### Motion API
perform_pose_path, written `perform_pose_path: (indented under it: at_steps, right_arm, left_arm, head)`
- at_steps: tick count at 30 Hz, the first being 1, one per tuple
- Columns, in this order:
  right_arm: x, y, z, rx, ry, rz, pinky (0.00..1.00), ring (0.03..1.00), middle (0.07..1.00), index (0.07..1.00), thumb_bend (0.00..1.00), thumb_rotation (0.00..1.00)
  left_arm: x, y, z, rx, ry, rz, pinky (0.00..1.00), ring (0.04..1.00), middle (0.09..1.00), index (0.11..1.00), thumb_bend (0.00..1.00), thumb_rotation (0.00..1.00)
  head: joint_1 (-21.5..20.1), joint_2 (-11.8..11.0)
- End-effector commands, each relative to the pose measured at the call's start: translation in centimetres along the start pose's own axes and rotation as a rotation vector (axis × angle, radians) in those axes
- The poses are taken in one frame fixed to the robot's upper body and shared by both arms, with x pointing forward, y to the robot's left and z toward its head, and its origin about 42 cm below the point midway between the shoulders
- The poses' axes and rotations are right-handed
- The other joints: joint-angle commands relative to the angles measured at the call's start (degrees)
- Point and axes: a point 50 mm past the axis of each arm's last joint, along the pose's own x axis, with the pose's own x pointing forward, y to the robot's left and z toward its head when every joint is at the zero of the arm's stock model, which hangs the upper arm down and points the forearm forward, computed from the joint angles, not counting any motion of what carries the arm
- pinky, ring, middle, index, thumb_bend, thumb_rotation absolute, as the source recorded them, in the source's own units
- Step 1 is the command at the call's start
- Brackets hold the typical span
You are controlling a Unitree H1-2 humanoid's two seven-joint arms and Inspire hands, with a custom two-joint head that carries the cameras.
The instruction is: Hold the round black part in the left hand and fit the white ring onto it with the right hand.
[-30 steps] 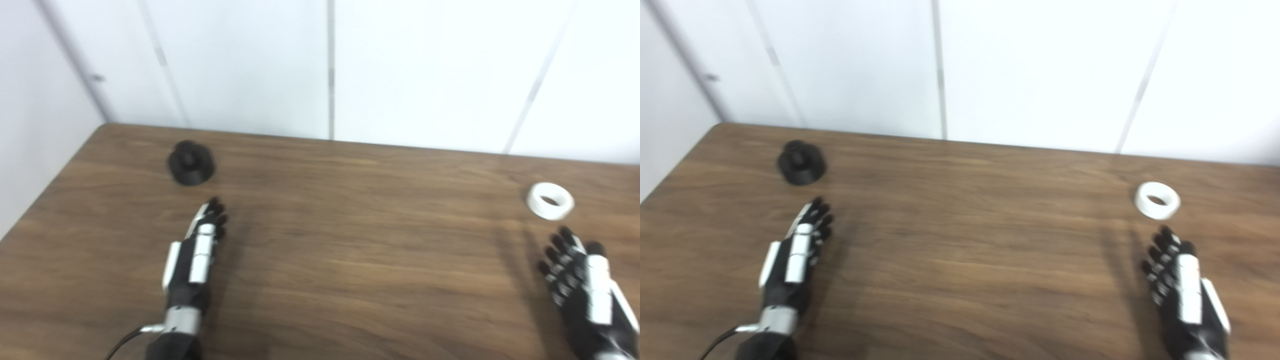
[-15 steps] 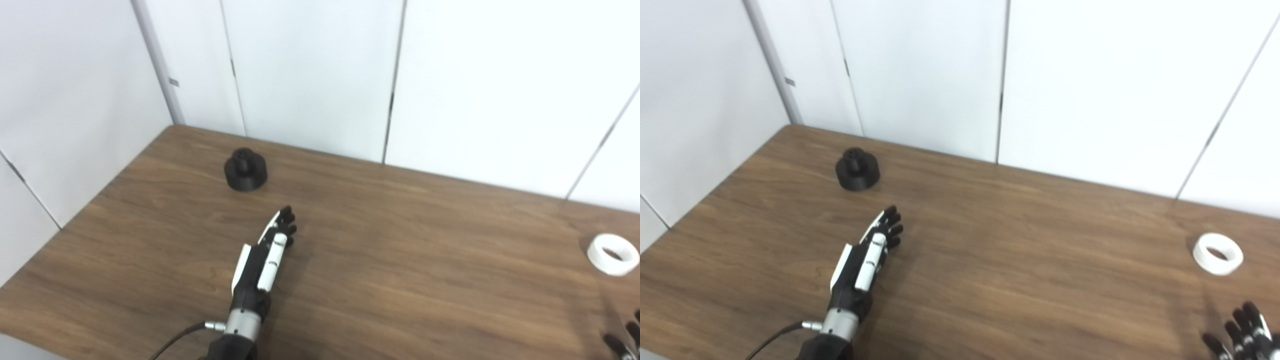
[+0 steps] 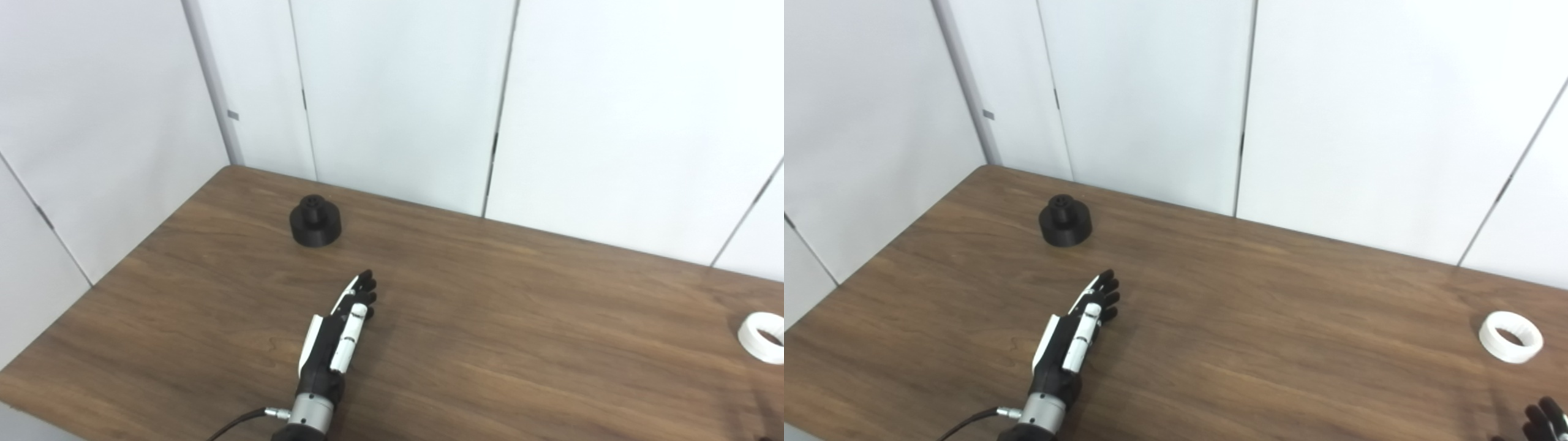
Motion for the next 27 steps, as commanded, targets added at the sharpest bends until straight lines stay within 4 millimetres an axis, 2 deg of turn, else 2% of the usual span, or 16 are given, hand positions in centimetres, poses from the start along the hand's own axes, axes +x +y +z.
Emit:
perform_pose_path:
  at_steps: [1, 11, 14, 16, 18, 20, 21, 22, 25, 27]
  right_arm:
    - [0.3, -0.2, 0.4, -0.009, -0.017, 0.011, 1.0, 0.996, 0.954, 0.946, 0.61, 1.0]
    - [0.4, -0.1, 0.3, 0.005, -0.015, 0.015, 1.0, 0.981, 0.931, 0.921, 0.6, 1.0]
    - [0.3, -0.2, 0.3, -0.003, -0.013, 0.014, 1.0, 0.98, 0.931, 0.917, 0.6, 1.0]
    - [0.2, -0.3, 0.4, -0.01, -0.014, 0.013, 1.0, 0.976, 0.929, 0.917, 0.6, 1.0]
    - [0.1, -0.6, 0.4, -0.014, -0.014, 0.014, 1.0, 0.973, 0.928, 0.91, 0.61, 1.0]
    - [-0.1, -0.8, 0.4, -0.021, -0.013, 0.011, 1.0, 0.958, 0.916, 0.902, 0.62, 1.0]
    - [-0.1, -0.9, 0.4, -0.02, -0.012, 0.011, 1.0, 0.953, 0.91, 0.898, 0.64, 1.0]
    - [-0.1, -0.9, 0.4, -0.018, -0.012, 0.012, 1.0, 0.953, 0.909, 0.898, 0.64, 1.0]
    - [-0.1, -0.8, 0.4, -0.015, -0.018, 0.015, 1.0, 0.95, 0.917, 0.903, 0.64, 1.0]
    - [-0.1, -0.6, 0.5, -0.011, -0.016, 0.015, 1.0, 0.955, 0.924, 0.902, 0.64, 1.0]
  left_arm:
    - [-0.4, -0.6, 0.2, -0.022, -0.032, 0.009, 0.92, 0.926, 0.937, 0.939, 0.46, 0.91]
    - [-0.3, -0.4, 0.1, -0.007, -0.026, 0.009, 0.91, 0.926, 0.937, 0.941, 0.44, 0.91]
    - [-0.2, -0.3, 0.4, 0.057, -0.037, 0.011, 0.93, 0.927, 0.932, 0.937, 0.46, 0.88]
    - [-0.2, -0.2, 1.0, 0.125, -0.07, 0.014, 0.94, 0.943, 0.936, 0.942, 0.54, 0.86]
    - [-0.2, 0.2, 2.5, 0.257, -0.117, 0.035, 0.92, 0.944, 0.94, 0.934, 0.55, 0.85]
    - [0.1, 0.9, 4.2, 0.352, -0.169, 0.091, 0.92, 0.939, 0.929, 0.934, 0.6, 0.75]
    - [0.3, 1.3, 4.8, 0.386, -0.185, 0.122, 0.91, 0.927, 0.916, 0.921, 0.65, 0.66]
    - [0.5, 1.7, 5.2, 0.423, -0.185, 0.146, 0.91, 0.927, 0.916, 0.92, 0.7, 0.63]
    - [1.2, 3.4, 6.3, 0.584, -0.143, 0.195, 0.95, 0.976, 0.975, 0.967, 0.9, 0.63]
    - [1.9, 4.6, 7.0, 0.672, -0.133, 0.232, 0.93, 0.988, 0.992, 0.98, 0.98, 0.58]
  head:
    - [0.04, 0.01]
    - [0.07, -0.17]
    - [0.53, 0.3]
    - [0.61, 0.42]
    - [0.09, 0.72]
    - [-0.19, 0.67]
    - [-0.5, 0.62]
    - [-0.54, 0.61]
    - [-0.51, 0.62]
    - [-0.59, 0.73]
